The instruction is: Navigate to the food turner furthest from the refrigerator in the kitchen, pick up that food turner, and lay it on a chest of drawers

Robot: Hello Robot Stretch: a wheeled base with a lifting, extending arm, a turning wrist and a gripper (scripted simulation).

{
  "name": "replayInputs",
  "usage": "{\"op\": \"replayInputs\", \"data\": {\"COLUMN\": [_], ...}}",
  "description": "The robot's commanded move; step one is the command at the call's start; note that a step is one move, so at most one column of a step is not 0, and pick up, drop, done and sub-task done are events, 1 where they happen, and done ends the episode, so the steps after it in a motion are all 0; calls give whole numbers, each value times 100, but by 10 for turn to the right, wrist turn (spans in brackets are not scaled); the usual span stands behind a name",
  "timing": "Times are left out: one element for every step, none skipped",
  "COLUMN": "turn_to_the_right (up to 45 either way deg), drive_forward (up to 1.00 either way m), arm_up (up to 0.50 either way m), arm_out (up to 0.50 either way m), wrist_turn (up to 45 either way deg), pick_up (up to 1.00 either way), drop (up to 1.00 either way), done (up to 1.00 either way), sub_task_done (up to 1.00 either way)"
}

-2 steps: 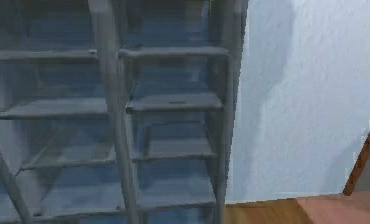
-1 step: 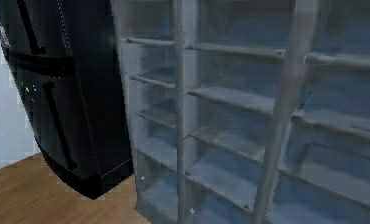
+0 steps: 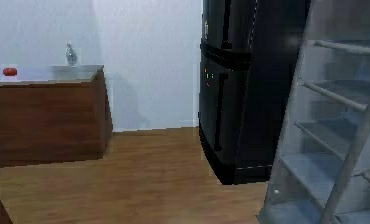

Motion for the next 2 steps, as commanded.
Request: {"op": "replayInputs", "data": {"turn_to_the_right": [-60, 0], "drive_forward": [0, 70], "arm_up": [0, 0], "arm_out": [0, 0], "wrist_turn": [0, 0], "pick_up": [0, 0], "drop": [0, 0], "done": [0, 0], "sub_task_done": [0, 0]}}
